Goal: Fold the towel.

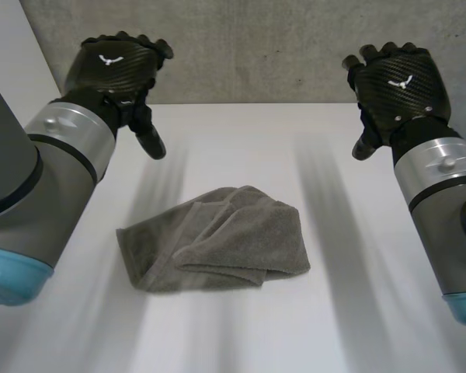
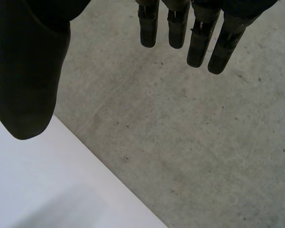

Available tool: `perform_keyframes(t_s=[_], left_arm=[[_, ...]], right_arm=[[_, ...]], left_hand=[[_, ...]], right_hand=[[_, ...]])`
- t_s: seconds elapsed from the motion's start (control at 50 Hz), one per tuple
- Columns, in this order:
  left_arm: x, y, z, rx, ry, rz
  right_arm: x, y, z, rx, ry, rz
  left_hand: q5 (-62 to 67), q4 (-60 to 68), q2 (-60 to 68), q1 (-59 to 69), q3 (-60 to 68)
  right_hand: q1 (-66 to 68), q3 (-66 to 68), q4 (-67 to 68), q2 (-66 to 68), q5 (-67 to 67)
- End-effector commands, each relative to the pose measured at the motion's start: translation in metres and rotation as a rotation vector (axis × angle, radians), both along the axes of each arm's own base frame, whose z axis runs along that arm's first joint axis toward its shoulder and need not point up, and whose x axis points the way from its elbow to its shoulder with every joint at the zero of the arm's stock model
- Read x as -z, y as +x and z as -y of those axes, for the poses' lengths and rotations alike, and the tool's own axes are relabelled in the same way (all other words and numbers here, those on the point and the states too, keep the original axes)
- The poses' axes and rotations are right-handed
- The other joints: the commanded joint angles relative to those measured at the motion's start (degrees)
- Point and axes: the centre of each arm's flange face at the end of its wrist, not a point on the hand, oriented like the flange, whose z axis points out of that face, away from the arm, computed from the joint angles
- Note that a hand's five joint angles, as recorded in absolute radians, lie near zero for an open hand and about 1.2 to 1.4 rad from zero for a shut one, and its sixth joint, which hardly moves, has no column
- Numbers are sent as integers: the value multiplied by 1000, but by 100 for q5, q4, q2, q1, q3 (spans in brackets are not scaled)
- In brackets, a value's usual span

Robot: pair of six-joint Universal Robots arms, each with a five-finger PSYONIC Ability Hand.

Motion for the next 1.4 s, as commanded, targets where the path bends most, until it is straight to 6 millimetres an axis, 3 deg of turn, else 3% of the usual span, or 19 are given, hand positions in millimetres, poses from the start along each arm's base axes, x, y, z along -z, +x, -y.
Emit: perform_keyframes(t_s=[0.02,0.16,0.52,0.62,0.66,0.78,0.88,0.94,0.98,1.06,1.14,1.16,1.18,1.24,1.26,1.3,1.32,1.36,1.4], left_arm=[[4,12,12,-43,54,-80],[10,21,18,-77,110,-97],[13,25,20,-85,133,-85],[33,28,16,-86,199,-43],[58,31,11,-91,267,-1],[99,32,5,-83,382,82],[153,30,2,-70,501,159],[165,28,0,-63,523,174],[182,27,-4,-56,564,201],[194,24,-8,-43,592,223],[204,21,-12,-32,616,244],[204,21,-12,-32,616,244],[205,21,-13,-29,617,246],[199,20,-14,-28,600,237],[199,20,-14,-28,600,237],[186,20,-14,-25,568,214],[186,20,-14,-25,568,214],[157,26,-15,-31,499,166],[148,30,-17,-37,473,148]], right_arm=[[-11,-6,-2,-3,83,76],[-13,-18,6,29,134,100],[-11,-17,8,24,135,96],[-4,-10,6,-41,153,41],[2,-4,3,-97,167,-7],[44,16,-6,-315,273,-231],[81,31,-6,-395,344,-316],[112,49,-9,-444,399,-352],[127,58,-8,-451,424,-368],[157,70,1,-389,446,-406],[156,72,9,-335,416,-399],[154,72,12,-323,398,-391],[152,72,16,-312,383,-377],[144,71,19,-296,353,-349],[144,71,19,-296,352,-349],[110,65,13,-285,290,-297],[110,65,13,-285,289,-297],[90,59,-1,-300,255,-289],[85,55,-6,-302,251,-295]], left_hand=[[-1320,-522,-510,-552,-455],[-1321,-522,-510,-552,-456],[-1321,-522,-510,-552,-456],[-1304,-506,-493,-535,-439],[-1237,-439,-426,-468,-372],[-1186,-388,-375,-418,-321],[-1169,-371,-359,-401,-304],[-1135,-337,-325,-367,-271],[-1052,-254,-241,-284,-187],[-732,66,79,37,133],[1311,2109,2122,2080,2176],[1320,2119,2131,2089,2185],[2653,3451,3463,3421,3518],[5344,6142,6155,6113,6209],[5357,6156,6168,6126,6222],[5557,6355,6368,6325,6422],[5557,6355,6368,6325,6422],[5557,6355,6368,6325,6422],[5557,6355,6368,6325,6422]], right_hand=[[-301,-389,-422,-396,-381],[-301,-389,-422,-396,-381],[-301,-389,-422,-396,-381],[-301,-389,-422,-396,-381],[-301,-389,-422,-396,-381],[-301,-389,-422,-396,-381],[-301,-389,-422,-396,-381],[-301,-389,-422,-396,-381],[78,-11,-43,-17,-2],[1654,1565,1532,1558,1573],[3442,3353,3321,3347,3362],[4741,4652,4620,4646,4661],[6203,6114,6082,6108,6123],[6699,6611,6578,6604,6619],[6699,6611,6578,6604,6619],[6699,6611,6578,6604,6619],[6699,6611,6578,6604,6619],[6699,6611,6578,6604,6619],[6699,6611,6578,6604,6619]])
